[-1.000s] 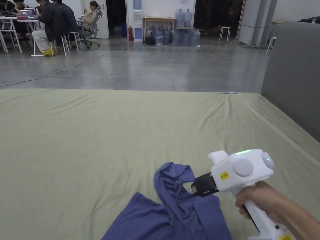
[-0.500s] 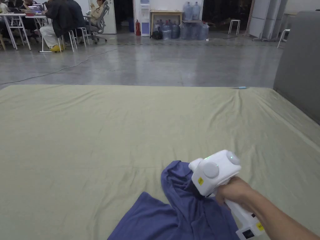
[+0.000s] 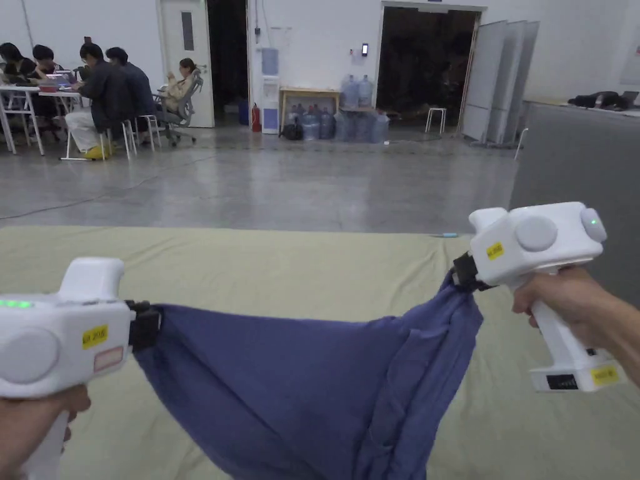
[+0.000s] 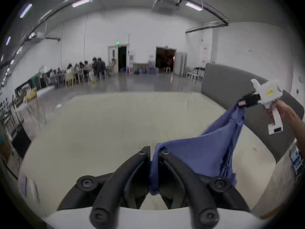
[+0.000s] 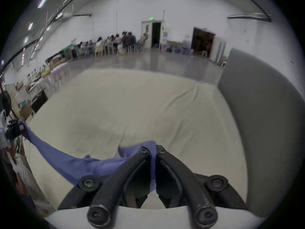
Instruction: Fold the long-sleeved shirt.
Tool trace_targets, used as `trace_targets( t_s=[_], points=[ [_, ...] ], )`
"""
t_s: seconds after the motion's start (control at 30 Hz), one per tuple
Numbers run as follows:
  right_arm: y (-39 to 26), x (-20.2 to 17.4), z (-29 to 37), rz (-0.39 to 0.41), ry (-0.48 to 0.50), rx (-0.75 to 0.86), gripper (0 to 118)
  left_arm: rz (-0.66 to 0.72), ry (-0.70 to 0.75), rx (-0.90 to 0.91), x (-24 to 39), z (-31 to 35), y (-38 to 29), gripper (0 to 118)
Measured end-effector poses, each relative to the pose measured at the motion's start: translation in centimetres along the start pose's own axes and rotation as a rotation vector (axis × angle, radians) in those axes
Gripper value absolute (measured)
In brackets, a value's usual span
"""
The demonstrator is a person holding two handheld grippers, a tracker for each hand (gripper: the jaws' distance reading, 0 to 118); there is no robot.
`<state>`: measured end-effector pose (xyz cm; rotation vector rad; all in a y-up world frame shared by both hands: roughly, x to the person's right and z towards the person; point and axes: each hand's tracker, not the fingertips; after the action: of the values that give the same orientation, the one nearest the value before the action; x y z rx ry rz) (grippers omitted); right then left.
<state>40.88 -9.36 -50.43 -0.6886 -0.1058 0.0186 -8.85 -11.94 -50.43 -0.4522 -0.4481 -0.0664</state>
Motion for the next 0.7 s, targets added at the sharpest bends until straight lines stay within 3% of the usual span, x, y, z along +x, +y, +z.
trace_targets(
  t_s=[0.17, 0.33, 0.4, 0.7],
  points=[
    [7.1, 1.9, 6.6, -0.085, -0.051, 0.185, 0, -0.080, 0.058, 0.144, 1.1, -1.1, 11.2, 1],
    [16.3, 2.5, 12.1, -0.050, -0.158, 0.330, 0, -0.042, 0.101, 0.230, 1.6, -1.2, 22.6, 1],
    [19.7, 3.1, 14.1, -0.111, -0.167, 0.391, 0, -0.042, 0.135, 0.286, 2.0, -0.7, 26.1, 1],
    [23.9, 3.7, 18.2, -0.097, -0.226, 0.465, 0, -0.035, 0.153, 0.315, 2.5, -0.3, 30.5, 1]
  ],
)
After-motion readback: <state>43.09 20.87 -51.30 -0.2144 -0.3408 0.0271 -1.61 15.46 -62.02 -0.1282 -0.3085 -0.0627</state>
